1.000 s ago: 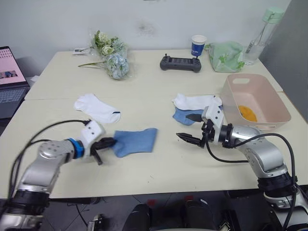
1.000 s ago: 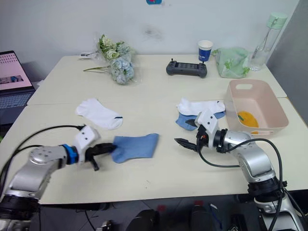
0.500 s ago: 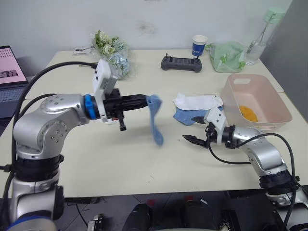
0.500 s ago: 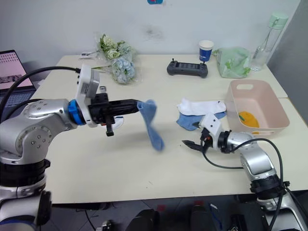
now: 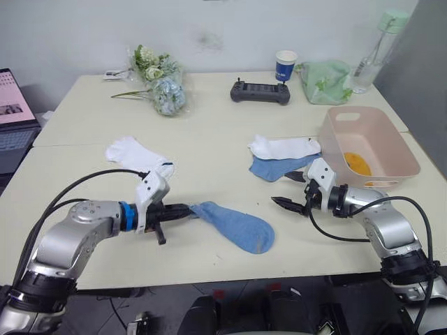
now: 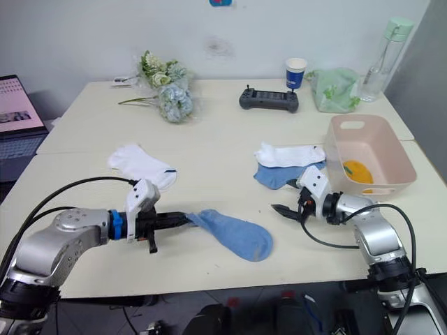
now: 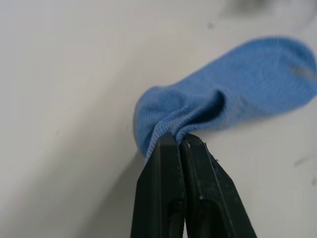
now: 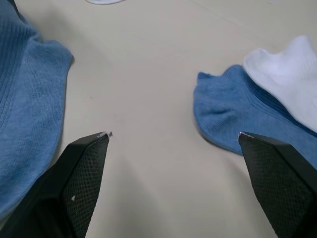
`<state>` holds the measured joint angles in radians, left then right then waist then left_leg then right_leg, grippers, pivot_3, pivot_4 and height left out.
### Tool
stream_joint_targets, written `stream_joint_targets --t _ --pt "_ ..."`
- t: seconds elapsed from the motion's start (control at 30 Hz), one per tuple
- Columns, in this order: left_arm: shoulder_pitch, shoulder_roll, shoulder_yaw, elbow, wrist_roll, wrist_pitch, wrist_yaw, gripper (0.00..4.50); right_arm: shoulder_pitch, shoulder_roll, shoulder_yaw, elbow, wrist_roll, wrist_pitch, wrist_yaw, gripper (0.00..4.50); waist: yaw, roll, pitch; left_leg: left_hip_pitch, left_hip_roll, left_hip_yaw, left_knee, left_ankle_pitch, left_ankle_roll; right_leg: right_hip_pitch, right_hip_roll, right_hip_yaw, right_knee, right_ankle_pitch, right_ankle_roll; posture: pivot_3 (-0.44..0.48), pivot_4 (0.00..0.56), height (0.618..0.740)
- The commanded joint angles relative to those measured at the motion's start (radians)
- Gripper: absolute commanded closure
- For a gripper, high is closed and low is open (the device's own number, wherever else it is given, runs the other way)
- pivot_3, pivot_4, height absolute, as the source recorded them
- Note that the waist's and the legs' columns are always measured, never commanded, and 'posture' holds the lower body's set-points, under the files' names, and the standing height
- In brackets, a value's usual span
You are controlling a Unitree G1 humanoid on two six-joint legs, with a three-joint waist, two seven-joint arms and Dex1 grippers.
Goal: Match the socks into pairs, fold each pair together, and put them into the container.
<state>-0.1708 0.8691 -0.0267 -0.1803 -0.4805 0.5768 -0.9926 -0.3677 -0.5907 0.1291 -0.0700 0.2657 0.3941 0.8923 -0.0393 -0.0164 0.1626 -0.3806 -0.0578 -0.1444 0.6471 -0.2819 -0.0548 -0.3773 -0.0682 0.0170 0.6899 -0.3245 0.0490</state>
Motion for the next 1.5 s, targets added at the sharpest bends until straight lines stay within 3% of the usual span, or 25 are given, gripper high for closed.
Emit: stream_joint_targets --t 0.03,0.2,0.5,0.63,0.97,1.07,1.23,1.5 --pt "0.007 0.0 0.04 -0.021 0.005 -0.045 -0.014 4.48 0.032 -0.033 -0.005 -0.142 0.092 0.093 0.073 0.0 0.011 0.0 0.0 -0.001 0.0 -0.001 0.0 0.0 0.0 0.0 -0.001 0.0 0.0 0.0 0.0 0.0 0.15 0.74" --pt "0.059 0.016 0.054 -0.061 0.024 -0.106 -0.042 4.48 0.112 -0.128 0.088 -0.252 0.084 0.142 0.166 0.0 0.011 0.0 0.0 -0.001 -0.001 -0.004 0.0 0.0 0.0 0.003 -0.001 -0.001 -0.003 0.0 0.0 0.0 0.15 0.74" --pt "0.098 0.007 0.047 -0.086 0.076 -0.19 -0.06 4.48 0.137 -0.068 0.166 -0.238 0.026 0.114 0.111 0.0 0.007 0.0 0.0 0.001 0.0 -0.003 0.0 -0.002 0.003 0.004 -0.001 -0.002 -0.002 0.0 0.0 0.0 0.15 0.74" --pt "0.11 0.005 0.042 -0.09 0.087 -0.194 -0.058 4.5 0.14 -0.071 0.189 -0.202 -0.025 0.068 0.112 1.0 0.007 0.0 0.0 0.001 -0.001 -0.003 0.0 -0.001 0.002 0.003 -0.001 -0.003 -0.002 0.0 0.0 0.0 0.15 0.74" --pt "0.111 0.006 0.047 -0.094 0.09 -0.192 -0.068 4.5 0.153 -0.061 0.173 -0.185 -0.033 0.04 0.115 4.48 0.008 0.0 0.0 0.001 -0.001 -0.003 0.0 -0.001 0.002 0.004 -0.001 -0.003 -0.002 0.0 0.0 0.0 0.15 0.74" --pt "0.131 0.018 0.047 -0.128 0.09 -0.194 -0.078 4.5 0.138 -0.044 0.14 -0.175 -0.009 0.05 0.103 4.48 0.007 0.0 0.0 0.001 -0.001 -0.003 0.0 -0.001 0.002 0.004 -0.001 -0.003 -0.002 0.0 0.0 0.0 0.15 0.74" --pt "0.199 0.03 0.013 -0.279 0.073 -0.15 -0.082 4.5 -0.033 0.017 0.108 -0.011 -0.032 0.015 0.072 4.48 0.0 0.0 0.0 0.001 0.0 -0.002 0.0 -0.001 0.001 0.004 0.0 -0.002 -0.002 0.0 0.0 0.0 0.15 0.74" --pt "0.098 -0.097 -0.15 -0.304 0.147 -0.103 0.018 4.5 -0.268 0.243 0.189 0.322 -0.122 -0.128 0.06 4.48 0.0 0.0 0.0 0.002 0.001 -0.002 0.0 0.0 0.0 0.004 0.005 -0.002 -0.002 0.0 0.0 0.0 0.15 0.74"
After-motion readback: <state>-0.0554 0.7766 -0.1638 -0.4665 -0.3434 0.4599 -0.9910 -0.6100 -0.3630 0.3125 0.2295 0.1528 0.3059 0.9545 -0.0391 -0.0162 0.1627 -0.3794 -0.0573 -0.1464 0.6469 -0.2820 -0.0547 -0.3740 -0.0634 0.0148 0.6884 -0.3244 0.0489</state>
